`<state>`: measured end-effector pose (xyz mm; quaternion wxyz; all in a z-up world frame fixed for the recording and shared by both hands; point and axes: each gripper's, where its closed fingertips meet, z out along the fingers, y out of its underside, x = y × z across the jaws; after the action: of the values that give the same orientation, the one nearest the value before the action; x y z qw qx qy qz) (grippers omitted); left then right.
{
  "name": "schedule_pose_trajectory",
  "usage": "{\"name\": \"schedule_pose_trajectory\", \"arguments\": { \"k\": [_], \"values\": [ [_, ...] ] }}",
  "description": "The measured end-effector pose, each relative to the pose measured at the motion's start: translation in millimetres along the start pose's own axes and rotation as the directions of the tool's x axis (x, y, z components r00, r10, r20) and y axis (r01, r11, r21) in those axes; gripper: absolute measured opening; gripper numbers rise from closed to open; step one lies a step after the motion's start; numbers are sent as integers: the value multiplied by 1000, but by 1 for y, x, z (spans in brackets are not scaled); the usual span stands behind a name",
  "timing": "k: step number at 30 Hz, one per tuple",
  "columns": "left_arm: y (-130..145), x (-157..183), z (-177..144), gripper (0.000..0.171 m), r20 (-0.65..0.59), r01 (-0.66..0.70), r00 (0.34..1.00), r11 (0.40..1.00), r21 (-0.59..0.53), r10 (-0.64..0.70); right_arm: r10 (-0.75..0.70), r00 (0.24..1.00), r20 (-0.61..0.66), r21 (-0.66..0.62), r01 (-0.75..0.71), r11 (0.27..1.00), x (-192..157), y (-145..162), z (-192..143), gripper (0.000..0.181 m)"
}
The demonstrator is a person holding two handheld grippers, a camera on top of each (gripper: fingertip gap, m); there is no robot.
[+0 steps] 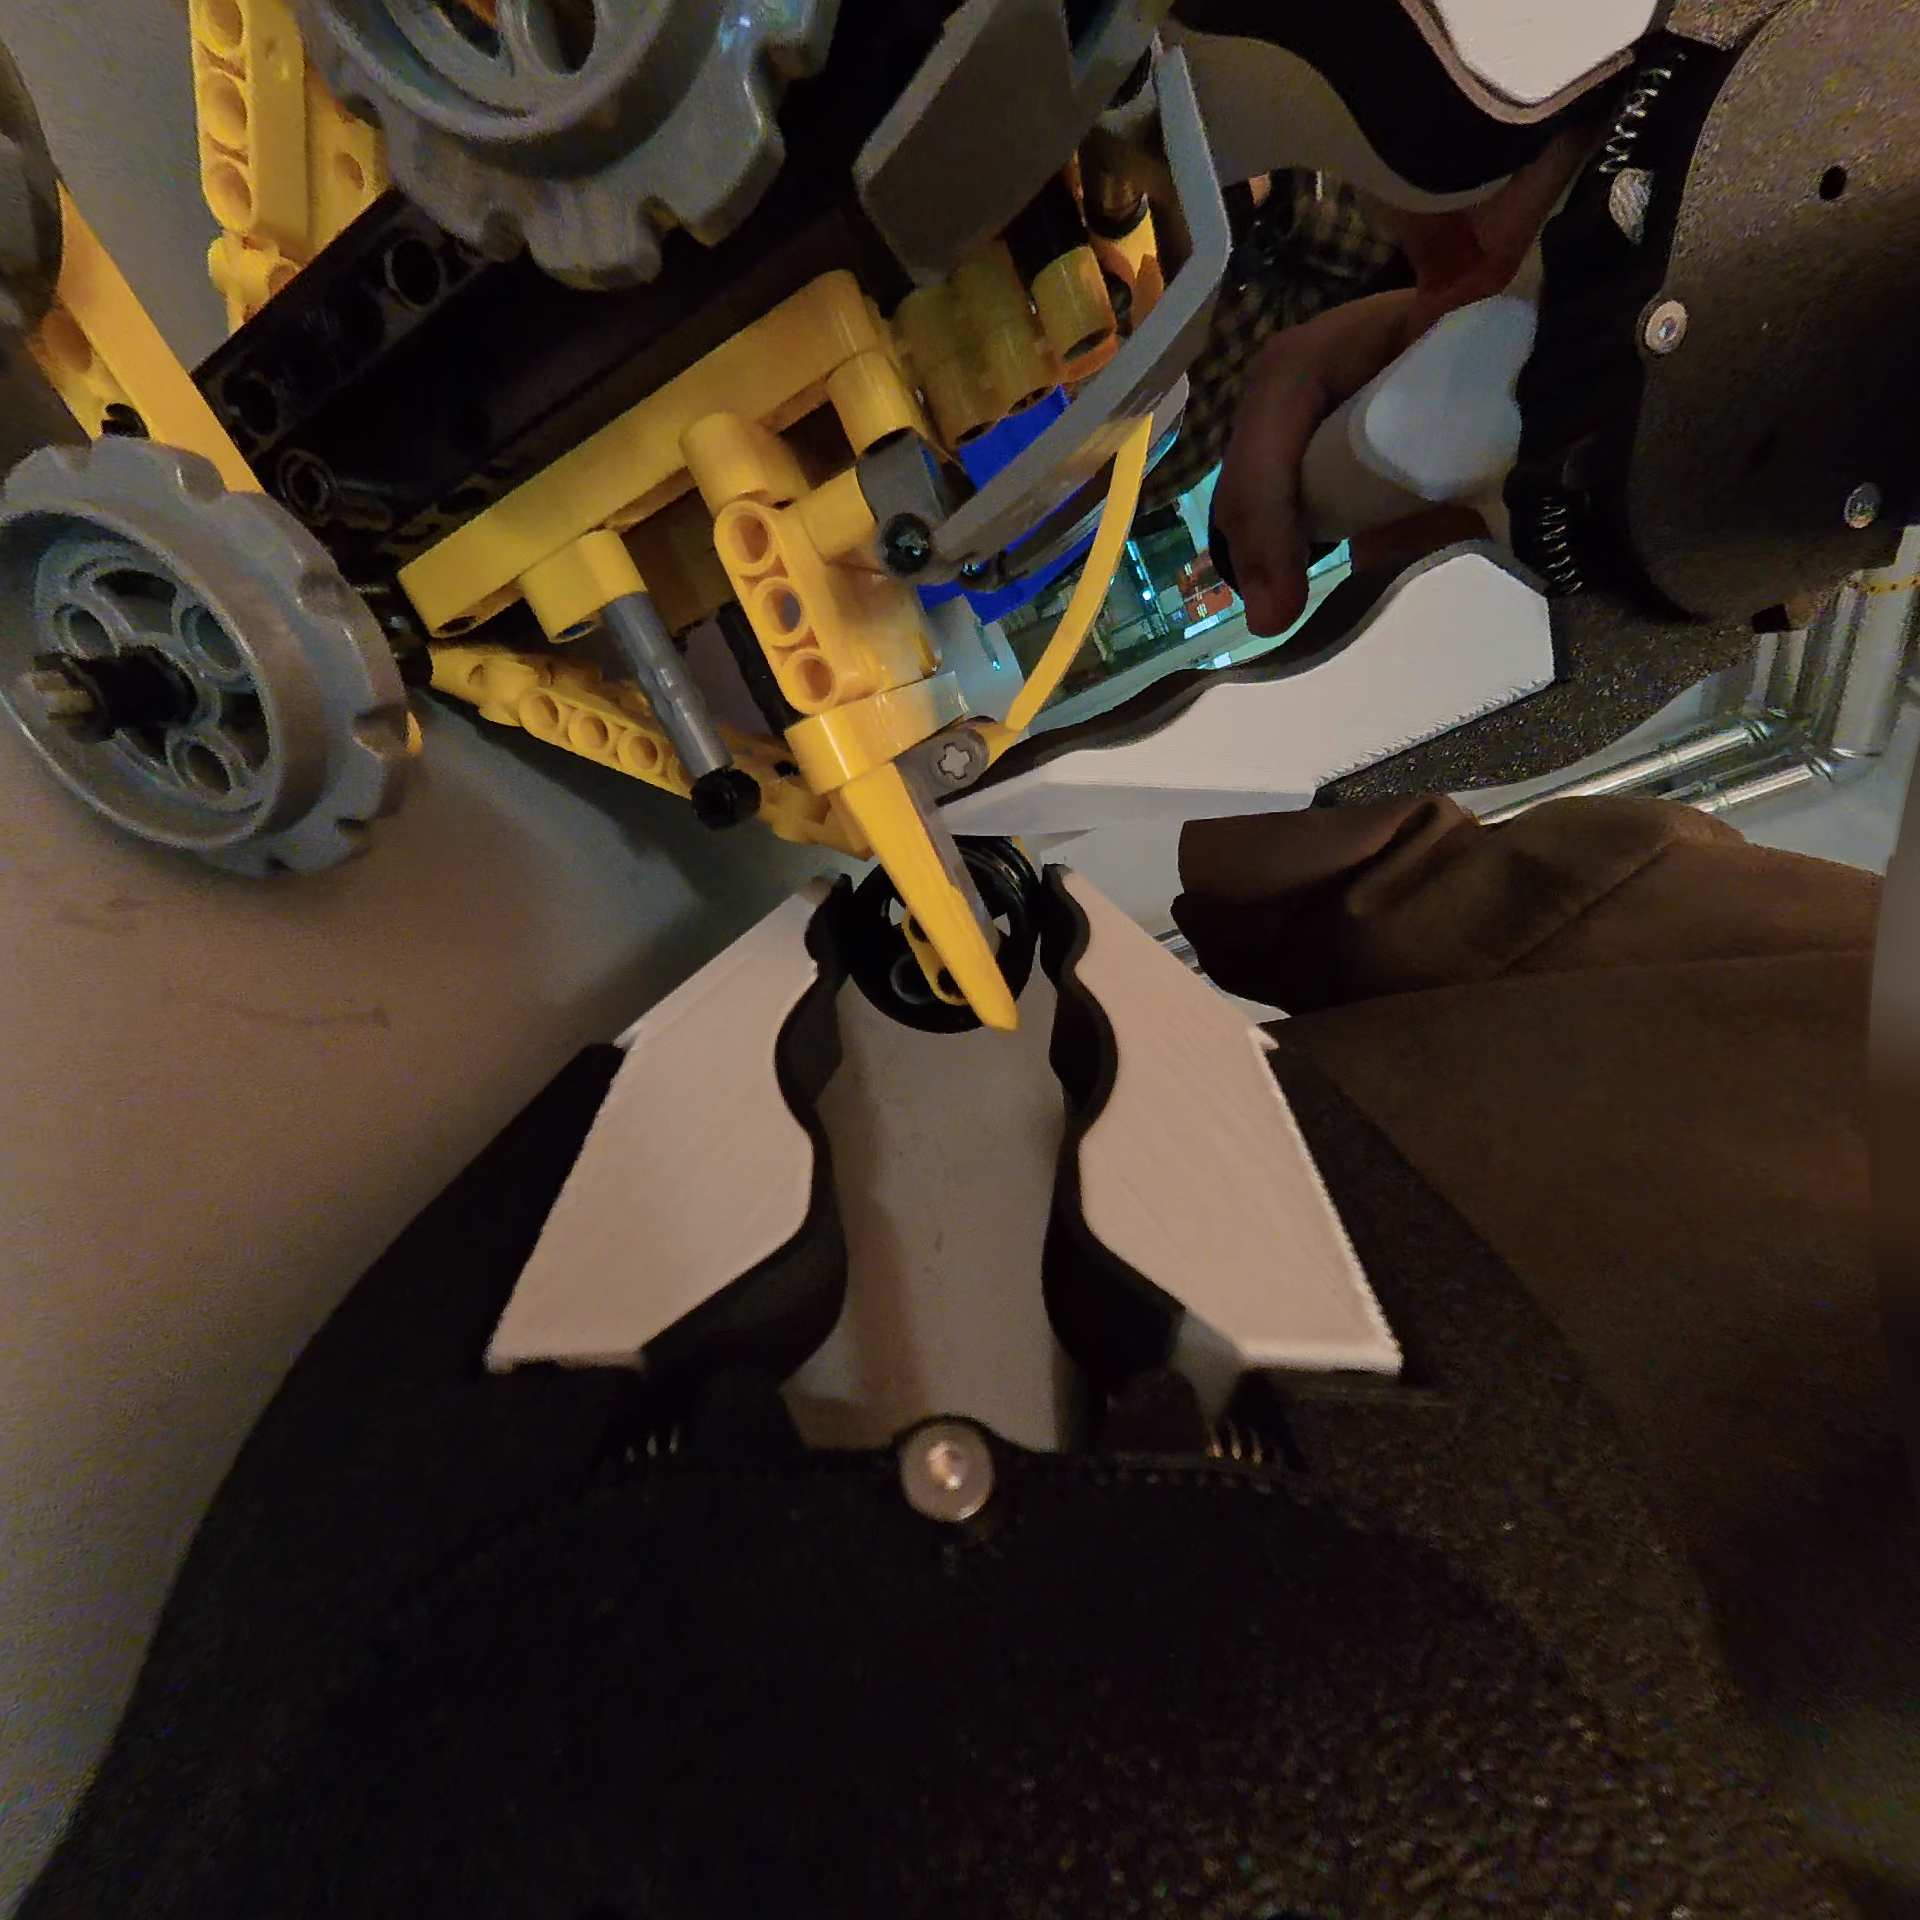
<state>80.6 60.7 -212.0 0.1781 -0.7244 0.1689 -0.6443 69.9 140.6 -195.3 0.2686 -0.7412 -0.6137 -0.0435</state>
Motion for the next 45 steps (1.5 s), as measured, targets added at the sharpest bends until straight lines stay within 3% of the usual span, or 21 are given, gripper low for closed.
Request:
{"name": "schedule_pose_trajectory", "arguments": {
  "k": [22, 30, 39, 45],
  "values": [
    [-1, -3, -1, 34, 17, 1, 1000, 1000, 5, -1, 15, 999, -48, -37, -17, 999, 1, 1, 0, 112],
    [-4, 0, -3, 33, -30, 49, 998, 999, 16, -49, 56, 998, -13, 37, -55, 998, 3, -1, 0, 114],
    [-4, 2, -2, 34, -60, 86, 995, 996, 28, -84, 105, 994, -19, 300, -94, 949, 10, -20, -34, 99],
    [-9, 2, -6, 36, -42, 31, 999, 998, 49, -29, 215, 975, 60, 595, -208, 777, -5, -18, -70, 64]
  ]
}}
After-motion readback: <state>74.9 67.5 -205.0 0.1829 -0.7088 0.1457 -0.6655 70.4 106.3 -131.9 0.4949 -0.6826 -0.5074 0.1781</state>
